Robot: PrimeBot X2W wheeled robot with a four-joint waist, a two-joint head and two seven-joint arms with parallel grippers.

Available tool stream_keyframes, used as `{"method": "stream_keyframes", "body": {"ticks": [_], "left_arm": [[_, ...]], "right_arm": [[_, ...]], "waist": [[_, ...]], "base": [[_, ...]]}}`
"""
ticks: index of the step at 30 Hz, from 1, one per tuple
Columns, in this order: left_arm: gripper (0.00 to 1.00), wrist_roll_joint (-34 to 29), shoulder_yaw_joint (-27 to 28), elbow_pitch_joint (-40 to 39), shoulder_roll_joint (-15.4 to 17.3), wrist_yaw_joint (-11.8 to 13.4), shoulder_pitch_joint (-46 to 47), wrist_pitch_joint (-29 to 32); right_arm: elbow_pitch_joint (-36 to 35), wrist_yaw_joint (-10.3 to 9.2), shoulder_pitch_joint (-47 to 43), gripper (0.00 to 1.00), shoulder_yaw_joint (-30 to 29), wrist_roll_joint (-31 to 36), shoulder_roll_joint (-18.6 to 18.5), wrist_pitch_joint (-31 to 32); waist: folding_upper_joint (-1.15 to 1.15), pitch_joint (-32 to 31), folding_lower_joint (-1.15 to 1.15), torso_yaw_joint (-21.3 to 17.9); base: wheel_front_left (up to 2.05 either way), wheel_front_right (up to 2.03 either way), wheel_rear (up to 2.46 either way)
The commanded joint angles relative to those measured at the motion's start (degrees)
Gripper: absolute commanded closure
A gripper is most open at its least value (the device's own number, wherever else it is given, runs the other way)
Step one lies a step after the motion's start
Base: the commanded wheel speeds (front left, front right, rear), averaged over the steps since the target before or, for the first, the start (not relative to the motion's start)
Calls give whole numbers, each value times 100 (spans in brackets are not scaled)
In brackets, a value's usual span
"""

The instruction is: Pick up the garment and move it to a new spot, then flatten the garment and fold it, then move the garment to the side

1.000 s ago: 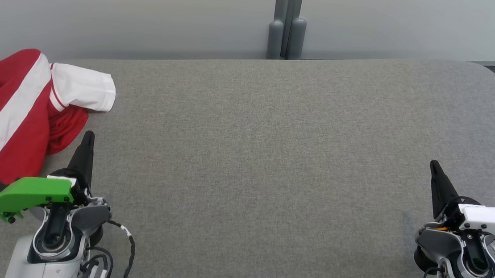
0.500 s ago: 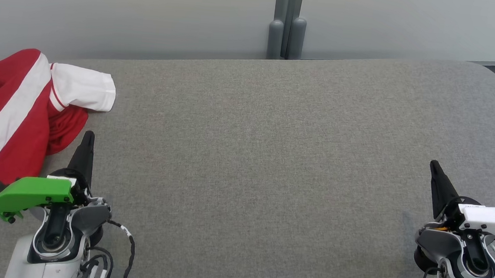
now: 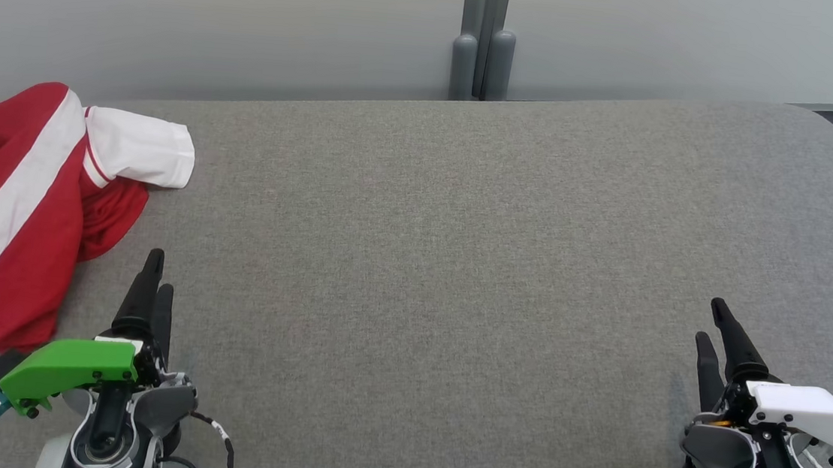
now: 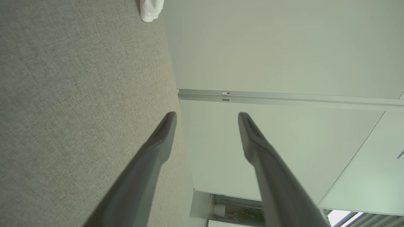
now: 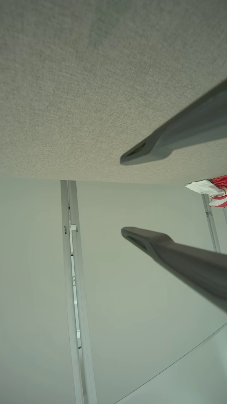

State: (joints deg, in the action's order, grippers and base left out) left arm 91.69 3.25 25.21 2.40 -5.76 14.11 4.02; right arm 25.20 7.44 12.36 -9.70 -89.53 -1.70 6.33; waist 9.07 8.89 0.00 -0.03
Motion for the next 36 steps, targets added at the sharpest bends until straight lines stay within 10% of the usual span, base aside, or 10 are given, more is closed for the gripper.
{"method": "stream_keyframes", "body": {"ticks": [1, 15, 36], "left_arm": [[0, -93, -45, -192, 17, -21, 21, -71], [0, -778, -135, -717, 25, 69, -184, -397], [0, -3427, -458, -1616, 36, 439, -492, -838]], "right_arm": [[-158, 2, 41, 0, 58, 73, -47, -89], [-532, 2, -103, 0, 213, 882, -64, -455], [-1460, 3, -343, 0, 565, 3179, -84, -946]], "waist": [[5, 3, 0, 0], [9, 11, 0, 5], [9, 26, 0, 34]], "base": [[0, 0, 0], [0, 0, 0], [0, 0, 0]]}}
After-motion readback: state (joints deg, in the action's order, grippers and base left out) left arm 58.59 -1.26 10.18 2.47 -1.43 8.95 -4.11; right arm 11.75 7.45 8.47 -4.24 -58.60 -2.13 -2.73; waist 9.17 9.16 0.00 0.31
